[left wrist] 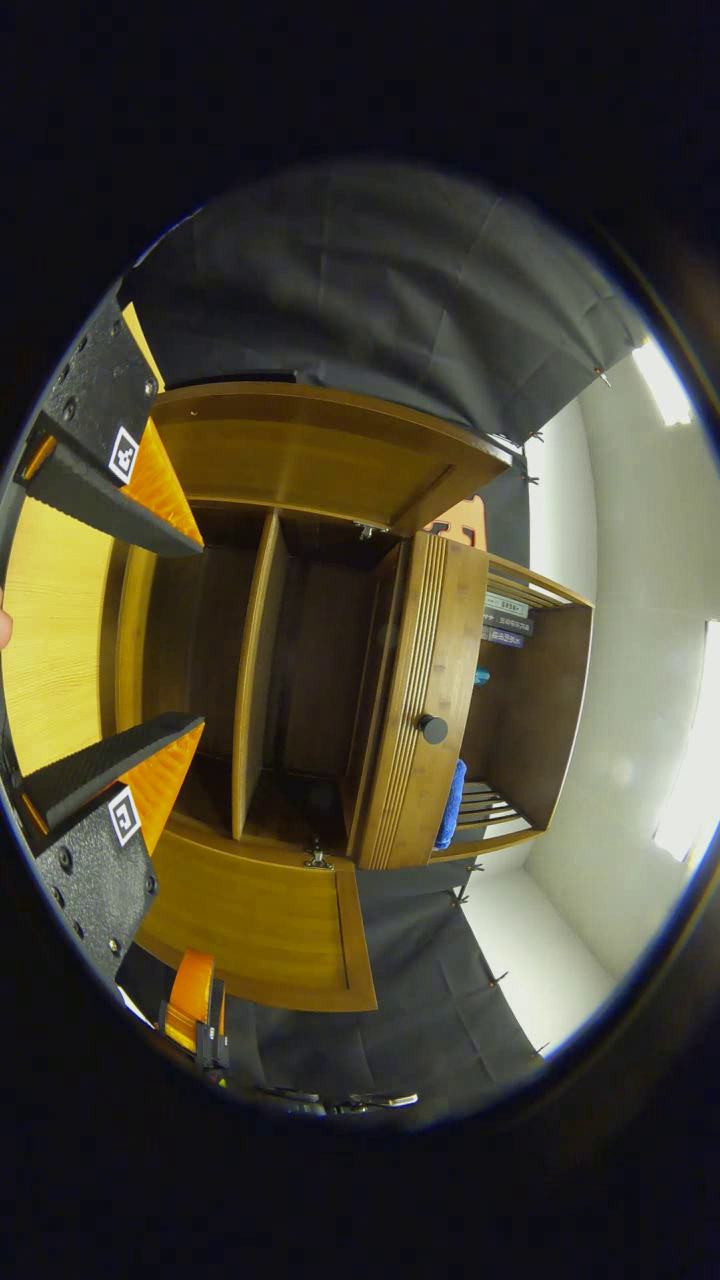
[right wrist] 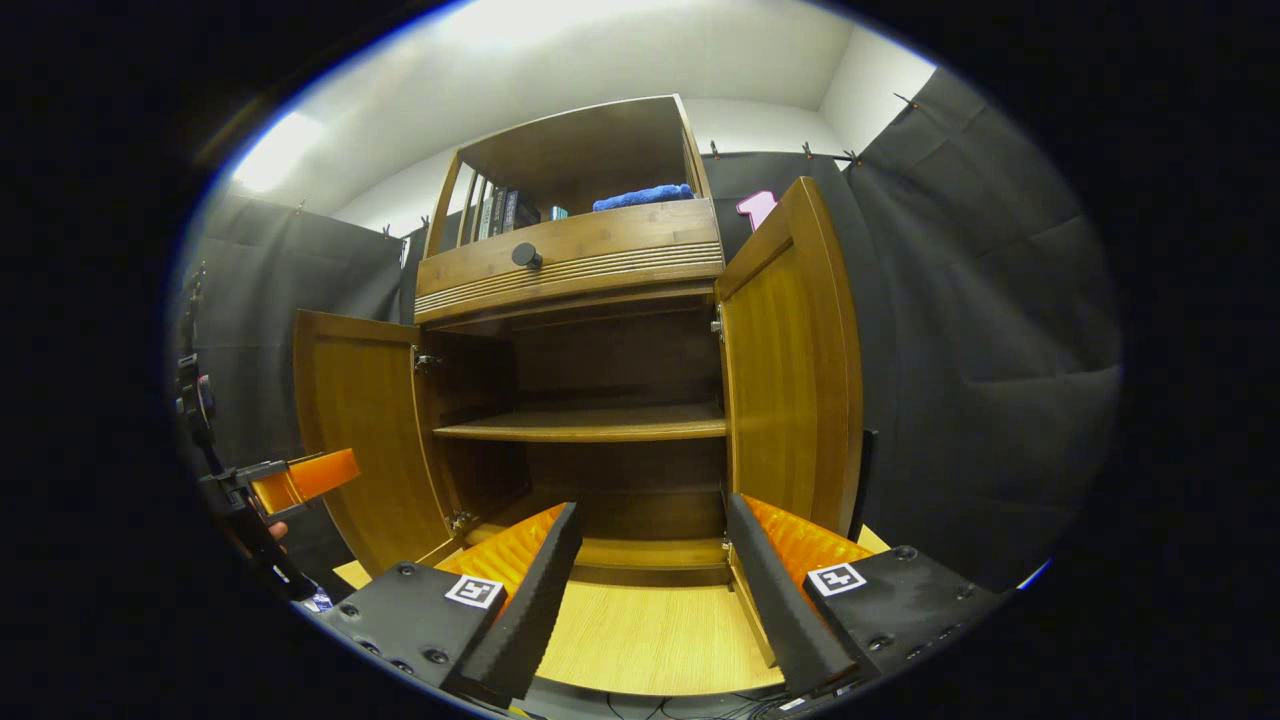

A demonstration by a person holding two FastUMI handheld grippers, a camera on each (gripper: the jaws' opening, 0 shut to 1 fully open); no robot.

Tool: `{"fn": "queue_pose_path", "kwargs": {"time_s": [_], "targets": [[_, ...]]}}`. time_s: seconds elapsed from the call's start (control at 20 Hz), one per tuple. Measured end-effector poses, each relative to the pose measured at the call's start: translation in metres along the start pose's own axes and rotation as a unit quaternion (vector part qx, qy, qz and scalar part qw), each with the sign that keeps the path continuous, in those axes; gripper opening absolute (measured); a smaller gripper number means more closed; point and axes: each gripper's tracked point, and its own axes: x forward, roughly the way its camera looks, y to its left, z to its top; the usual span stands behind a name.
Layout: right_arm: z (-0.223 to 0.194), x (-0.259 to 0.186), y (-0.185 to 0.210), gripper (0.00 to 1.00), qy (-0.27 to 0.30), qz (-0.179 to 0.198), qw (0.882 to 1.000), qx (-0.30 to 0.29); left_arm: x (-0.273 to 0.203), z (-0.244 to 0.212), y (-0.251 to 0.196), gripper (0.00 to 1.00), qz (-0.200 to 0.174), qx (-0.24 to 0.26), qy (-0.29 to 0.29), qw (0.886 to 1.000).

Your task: Open the right door of the double-door shoe cabinet with the right hand, and open the left door with the left hand.

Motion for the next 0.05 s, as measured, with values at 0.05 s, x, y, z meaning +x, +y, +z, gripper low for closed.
{"fn": "queue_pose_path", "kwargs": {"time_s": [0.05], "targets": [[-0.0006,0.0008,-0.0008,0.84,0.000,-0.001,1.000,0.000,0.0004,-0.0004,-0.0002,0.92,-0.001,-0.001,0.000,1.000]]}}
